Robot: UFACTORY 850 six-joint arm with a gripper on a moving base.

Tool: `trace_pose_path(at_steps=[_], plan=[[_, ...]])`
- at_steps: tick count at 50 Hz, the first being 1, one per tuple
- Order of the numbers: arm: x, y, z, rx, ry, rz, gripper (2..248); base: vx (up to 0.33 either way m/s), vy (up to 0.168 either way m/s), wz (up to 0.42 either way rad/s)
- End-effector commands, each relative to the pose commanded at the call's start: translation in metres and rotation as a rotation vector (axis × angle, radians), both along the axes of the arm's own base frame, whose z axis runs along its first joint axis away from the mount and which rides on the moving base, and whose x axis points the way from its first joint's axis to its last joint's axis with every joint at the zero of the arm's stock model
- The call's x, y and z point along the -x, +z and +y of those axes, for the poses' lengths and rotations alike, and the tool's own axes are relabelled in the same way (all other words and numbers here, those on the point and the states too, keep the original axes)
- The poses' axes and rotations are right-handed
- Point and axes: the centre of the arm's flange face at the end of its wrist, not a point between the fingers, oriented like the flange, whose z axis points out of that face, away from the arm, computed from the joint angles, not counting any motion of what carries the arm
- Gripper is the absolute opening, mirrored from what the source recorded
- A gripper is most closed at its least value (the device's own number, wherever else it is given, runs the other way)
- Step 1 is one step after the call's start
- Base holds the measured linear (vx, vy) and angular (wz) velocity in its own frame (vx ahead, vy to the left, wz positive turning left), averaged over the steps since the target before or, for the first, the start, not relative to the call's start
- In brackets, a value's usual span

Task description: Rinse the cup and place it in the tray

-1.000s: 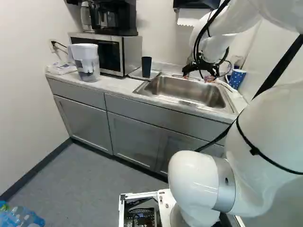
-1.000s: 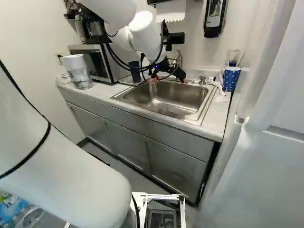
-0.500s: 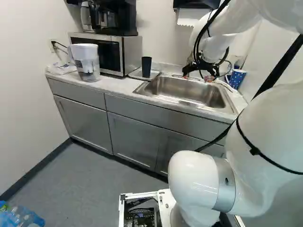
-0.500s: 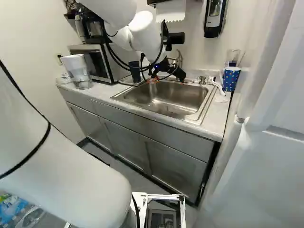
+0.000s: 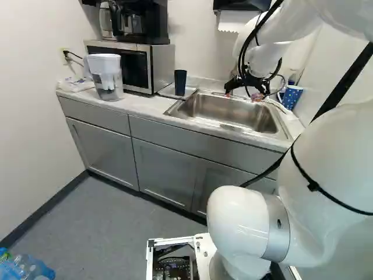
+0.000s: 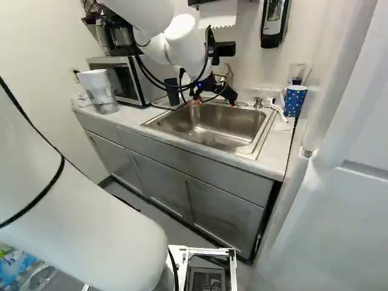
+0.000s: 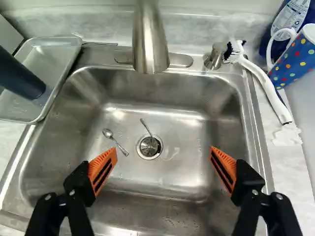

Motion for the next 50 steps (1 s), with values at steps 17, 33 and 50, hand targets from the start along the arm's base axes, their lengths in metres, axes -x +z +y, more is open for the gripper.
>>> trace_pose_path(at_steps=[17, 33, 50], plan=[[0.0, 0.0, 0.0, 0.0, 0.0, 0.0, 247, 0.007, 0.016, 0.041], [0.0, 0.0, 0.0, 0.0, 0.0, 0.0, 247, -0.006, 0.062, -0.006], [0.0, 0.0, 0.0, 0.0, 0.0, 0.0, 247, -0.061, 0.13, 0.0]])
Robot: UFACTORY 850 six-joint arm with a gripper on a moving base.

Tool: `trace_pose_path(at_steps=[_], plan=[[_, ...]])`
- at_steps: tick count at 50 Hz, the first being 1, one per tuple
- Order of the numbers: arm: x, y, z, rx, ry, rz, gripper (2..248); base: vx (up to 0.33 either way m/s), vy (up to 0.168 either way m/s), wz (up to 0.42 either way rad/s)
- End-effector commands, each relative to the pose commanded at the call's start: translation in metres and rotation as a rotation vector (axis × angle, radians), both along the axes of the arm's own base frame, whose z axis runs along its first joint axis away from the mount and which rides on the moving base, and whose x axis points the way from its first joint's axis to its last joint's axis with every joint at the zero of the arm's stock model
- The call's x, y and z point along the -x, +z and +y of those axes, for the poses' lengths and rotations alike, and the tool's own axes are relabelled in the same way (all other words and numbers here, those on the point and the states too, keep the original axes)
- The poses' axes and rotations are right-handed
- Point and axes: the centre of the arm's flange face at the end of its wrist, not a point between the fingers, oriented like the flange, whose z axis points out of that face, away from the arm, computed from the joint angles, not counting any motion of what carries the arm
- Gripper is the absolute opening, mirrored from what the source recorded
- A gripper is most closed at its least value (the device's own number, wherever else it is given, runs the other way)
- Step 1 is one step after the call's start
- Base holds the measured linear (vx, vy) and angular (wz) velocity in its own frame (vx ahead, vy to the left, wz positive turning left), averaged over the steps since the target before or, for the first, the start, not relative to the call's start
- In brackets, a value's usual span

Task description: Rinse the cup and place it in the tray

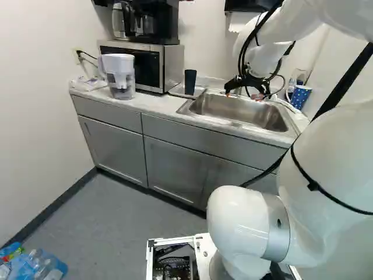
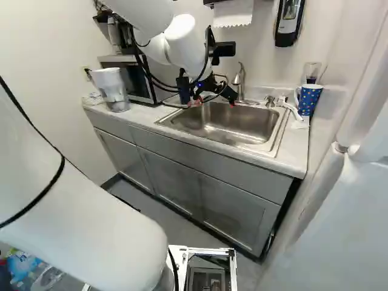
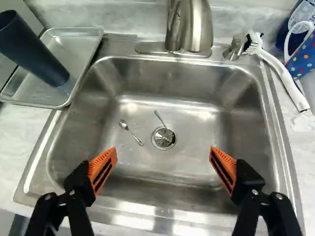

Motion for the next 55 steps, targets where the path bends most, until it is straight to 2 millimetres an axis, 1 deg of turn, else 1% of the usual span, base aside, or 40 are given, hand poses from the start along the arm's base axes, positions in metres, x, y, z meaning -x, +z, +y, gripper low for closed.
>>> trace_pose_path(at_steps=[55], plan=[[0.0, 0.0, 0.0, 0.0, 0.0, 0.0, 247, -0.118, 0.156, -0.007]])
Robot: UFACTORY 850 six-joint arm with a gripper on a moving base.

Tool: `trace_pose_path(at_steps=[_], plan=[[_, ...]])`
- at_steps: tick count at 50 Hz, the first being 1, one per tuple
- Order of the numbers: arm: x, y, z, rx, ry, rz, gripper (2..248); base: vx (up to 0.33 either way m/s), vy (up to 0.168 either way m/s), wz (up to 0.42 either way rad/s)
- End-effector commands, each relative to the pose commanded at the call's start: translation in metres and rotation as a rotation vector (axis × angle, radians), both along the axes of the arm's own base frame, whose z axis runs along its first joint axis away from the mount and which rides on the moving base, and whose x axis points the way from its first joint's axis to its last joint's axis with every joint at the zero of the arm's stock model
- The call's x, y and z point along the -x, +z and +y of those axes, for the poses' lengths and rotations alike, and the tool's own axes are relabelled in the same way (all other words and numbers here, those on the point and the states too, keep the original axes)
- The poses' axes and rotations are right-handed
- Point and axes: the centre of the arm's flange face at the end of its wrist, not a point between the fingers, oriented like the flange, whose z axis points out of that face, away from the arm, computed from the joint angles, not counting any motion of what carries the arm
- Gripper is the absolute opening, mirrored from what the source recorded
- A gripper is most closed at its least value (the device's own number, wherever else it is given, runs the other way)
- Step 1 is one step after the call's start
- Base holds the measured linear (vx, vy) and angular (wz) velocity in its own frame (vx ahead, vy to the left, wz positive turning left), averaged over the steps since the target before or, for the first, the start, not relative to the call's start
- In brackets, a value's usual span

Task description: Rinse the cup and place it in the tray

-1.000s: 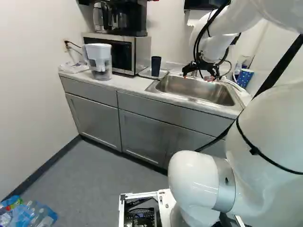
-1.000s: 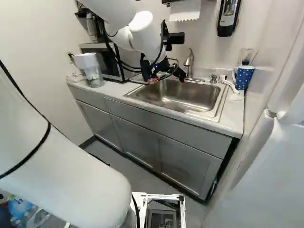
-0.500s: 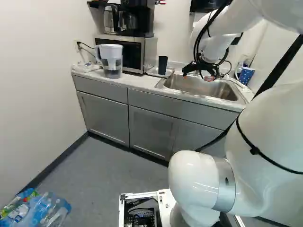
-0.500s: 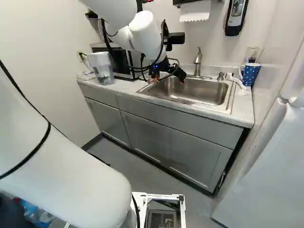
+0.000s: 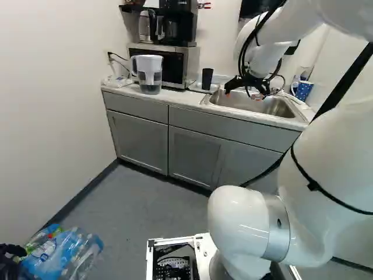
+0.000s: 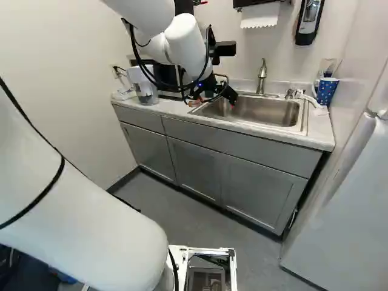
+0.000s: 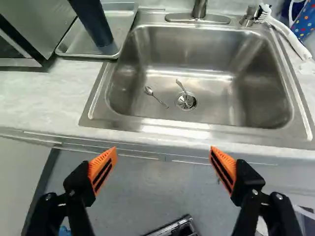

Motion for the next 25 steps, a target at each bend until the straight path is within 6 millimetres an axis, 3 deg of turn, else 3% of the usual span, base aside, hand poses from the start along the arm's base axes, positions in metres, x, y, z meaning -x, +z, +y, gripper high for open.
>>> trace_pose_path(at_steps=[19, 25], plan=[[0.0, 0.0, 0.0, 0.0, 0.0, 0.0, 247, -0.109, 0.133, -0.003], [0.0, 0.0, 0.0, 0.0, 0.0, 0.0, 247, -0.046, 0.047, 0.009]])
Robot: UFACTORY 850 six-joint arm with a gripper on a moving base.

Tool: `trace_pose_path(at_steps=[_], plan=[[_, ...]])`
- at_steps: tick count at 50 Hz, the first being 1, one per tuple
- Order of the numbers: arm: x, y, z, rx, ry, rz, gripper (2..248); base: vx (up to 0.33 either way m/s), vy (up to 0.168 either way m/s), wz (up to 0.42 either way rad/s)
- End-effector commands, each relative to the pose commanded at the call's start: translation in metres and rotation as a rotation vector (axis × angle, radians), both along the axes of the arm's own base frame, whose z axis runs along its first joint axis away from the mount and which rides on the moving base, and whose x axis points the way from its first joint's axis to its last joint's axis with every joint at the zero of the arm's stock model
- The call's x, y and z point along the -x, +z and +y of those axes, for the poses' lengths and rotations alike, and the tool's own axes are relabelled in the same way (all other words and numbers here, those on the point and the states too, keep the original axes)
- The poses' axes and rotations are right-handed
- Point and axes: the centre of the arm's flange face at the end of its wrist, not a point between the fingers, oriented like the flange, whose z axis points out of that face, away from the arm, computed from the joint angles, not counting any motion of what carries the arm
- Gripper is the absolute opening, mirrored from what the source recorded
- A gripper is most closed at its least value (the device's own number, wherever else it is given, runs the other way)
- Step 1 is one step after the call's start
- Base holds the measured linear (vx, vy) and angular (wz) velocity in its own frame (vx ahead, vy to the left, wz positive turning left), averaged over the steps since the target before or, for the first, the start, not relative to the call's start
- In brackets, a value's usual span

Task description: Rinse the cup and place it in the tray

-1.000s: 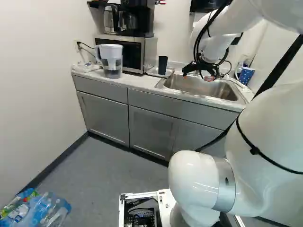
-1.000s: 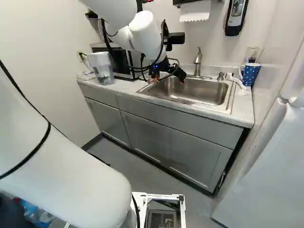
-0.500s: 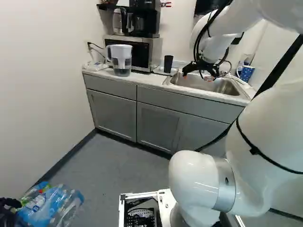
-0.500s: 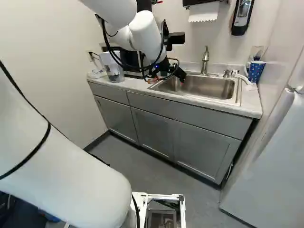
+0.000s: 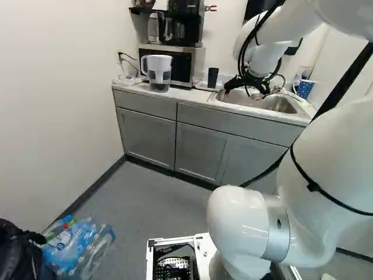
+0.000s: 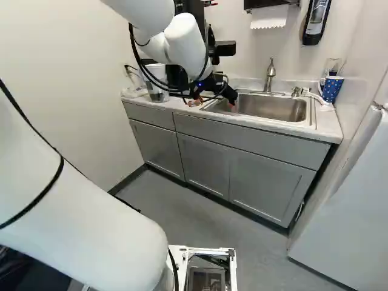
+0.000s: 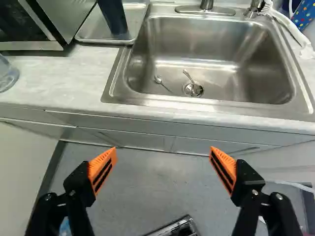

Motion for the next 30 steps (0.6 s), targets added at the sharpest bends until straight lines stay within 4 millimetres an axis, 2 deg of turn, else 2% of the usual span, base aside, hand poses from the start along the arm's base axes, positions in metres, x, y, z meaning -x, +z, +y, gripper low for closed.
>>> trace_pose_path(at_steps=[30], plan=[[0.0, -0.0001, 0.0001, 0.0, 0.0, 0.0, 247, 0.001, -0.001, 0.0]])
